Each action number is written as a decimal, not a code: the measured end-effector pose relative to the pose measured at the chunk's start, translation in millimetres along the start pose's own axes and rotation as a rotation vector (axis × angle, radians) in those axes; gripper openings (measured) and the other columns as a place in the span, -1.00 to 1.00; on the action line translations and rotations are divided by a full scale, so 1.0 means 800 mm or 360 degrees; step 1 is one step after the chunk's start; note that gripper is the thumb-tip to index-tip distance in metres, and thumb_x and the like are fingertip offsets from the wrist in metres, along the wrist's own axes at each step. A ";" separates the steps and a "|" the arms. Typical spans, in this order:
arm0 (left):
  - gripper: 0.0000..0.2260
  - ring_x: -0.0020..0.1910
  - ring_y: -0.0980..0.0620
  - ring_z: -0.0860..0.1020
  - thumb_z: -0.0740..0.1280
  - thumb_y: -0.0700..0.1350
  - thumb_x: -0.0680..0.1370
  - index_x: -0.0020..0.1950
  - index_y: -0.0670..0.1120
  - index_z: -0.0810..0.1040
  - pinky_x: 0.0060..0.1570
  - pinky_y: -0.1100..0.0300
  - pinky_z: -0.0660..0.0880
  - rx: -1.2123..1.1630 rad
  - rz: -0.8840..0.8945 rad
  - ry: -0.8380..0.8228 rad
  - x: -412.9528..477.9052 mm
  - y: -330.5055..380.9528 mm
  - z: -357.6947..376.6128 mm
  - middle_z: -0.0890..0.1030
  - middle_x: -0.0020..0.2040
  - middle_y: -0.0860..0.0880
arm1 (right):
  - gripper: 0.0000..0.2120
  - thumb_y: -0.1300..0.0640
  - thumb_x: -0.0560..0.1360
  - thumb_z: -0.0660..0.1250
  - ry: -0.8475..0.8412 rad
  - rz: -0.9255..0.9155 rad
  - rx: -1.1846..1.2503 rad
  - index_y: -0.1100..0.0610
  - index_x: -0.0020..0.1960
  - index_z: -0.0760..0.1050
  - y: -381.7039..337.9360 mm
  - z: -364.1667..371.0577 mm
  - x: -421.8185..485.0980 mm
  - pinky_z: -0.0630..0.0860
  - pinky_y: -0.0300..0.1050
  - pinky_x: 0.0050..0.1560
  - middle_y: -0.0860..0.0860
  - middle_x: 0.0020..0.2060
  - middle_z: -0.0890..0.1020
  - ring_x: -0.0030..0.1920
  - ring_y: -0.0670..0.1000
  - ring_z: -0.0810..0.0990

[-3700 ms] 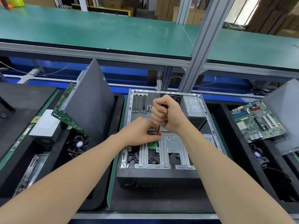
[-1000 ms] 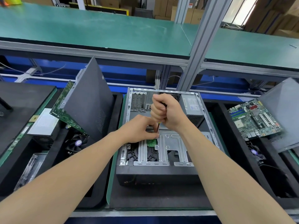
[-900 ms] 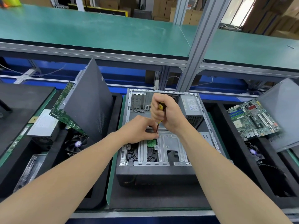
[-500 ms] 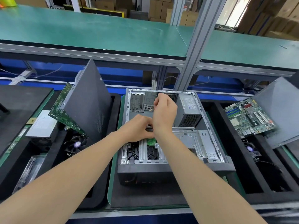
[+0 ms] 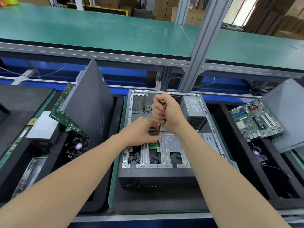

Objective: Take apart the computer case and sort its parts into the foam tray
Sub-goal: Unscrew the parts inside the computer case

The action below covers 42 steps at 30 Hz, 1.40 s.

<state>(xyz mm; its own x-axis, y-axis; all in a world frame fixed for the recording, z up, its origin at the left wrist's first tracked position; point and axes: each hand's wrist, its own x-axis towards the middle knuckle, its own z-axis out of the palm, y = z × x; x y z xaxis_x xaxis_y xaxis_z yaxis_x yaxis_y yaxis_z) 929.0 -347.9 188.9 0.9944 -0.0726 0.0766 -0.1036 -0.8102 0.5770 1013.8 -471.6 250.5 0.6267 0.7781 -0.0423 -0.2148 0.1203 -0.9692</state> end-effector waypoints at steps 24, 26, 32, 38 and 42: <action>-0.93 -0.44 0.22 0.42 0.24 0.20 0.37 -0.30 0.39 0.46 -0.50 0.34 0.27 -0.0146 0.0061 0.0016 -0.004 0.008 -0.001 0.53 -0.36 0.36 | -0.56 -0.03 0.69 0.20 0.1204 -0.0354 -0.0412 0.03 -0.35 0.46 0.018 0.062 -0.023 0.41 -0.10 -0.21 -0.11 -0.49 0.47 -0.40 -0.11 0.42; -0.89 -0.42 0.27 0.43 0.21 0.19 0.35 -0.29 0.46 0.43 -0.52 0.32 0.28 -0.0128 0.0071 0.0010 -0.006 0.011 -0.003 0.51 -0.35 0.42 | -0.56 0.00 0.69 0.19 0.1256 -0.0411 -0.0408 0.08 -0.36 0.35 0.019 0.069 -0.023 0.32 -0.11 -0.26 -0.09 -0.49 0.39 -0.41 -0.09 0.33; -0.96 -0.18 0.25 0.59 0.37 0.09 0.46 -0.12 0.17 0.59 -0.23 0.32 0.47 -0.0138 0.0034 -0.0023 -0.003 0.006 -0.002 0.64 -0.21 0.26 | -0.60 0.13 0.55 0.22 0.1044 -0.0421 -0.0188 0.20 -0.43 0.24 0.012 0.052 -0.018 0.10 -0.04 -0.35 0.10 -0.47 0.24 -0.42 0.05 0.16; -0.75 -0.05 -0.01 0.61 0.29 -0.15 0.42 0.03 0.03 0.65 -0.01 -0.04 0.57 -0.0058 -0.0055 -0.0128 -0.002 0.004 -0.007 0.68 -0.07 0.05 | -0.60 0.07 0.53 0.24 0.0268 -0.0148 -0.0092 0.05 -0.46 0.26 0.001 0.020 -0.014 0.07 -0.19 -0.46 -0.04 -0.54 0.19 -0.51 -0.02 0.10; -0.74 -0.22 0.04 0.53 0.26 -0.15 0.42 0.04 0.02 0.64 -0.21 0.00 0.52 -0.0041 -0.0052 -0.0106 -0.002 0.005 -0.008 0.62 -0.22 0.03 | -0.59 0.08 0.55 0.21 -0.0076 -0.0027 0.0012 0.03 -0.45 0.23 -0.005 0.001 -0.007 0.07 -0.20 -0.49 -0.06 -0.55 0.17 -0.53 -0.02 0.06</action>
<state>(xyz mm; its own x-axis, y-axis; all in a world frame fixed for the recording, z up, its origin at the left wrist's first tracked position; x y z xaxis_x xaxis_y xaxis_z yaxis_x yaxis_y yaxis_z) 926.8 -347.3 195.7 0.9963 -0.0860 0.0035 -0.0710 -0.7976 0.5990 1010.6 -476.4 254.4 0.5937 0.8046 -0.0138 -0.2103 0.1386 -0.9678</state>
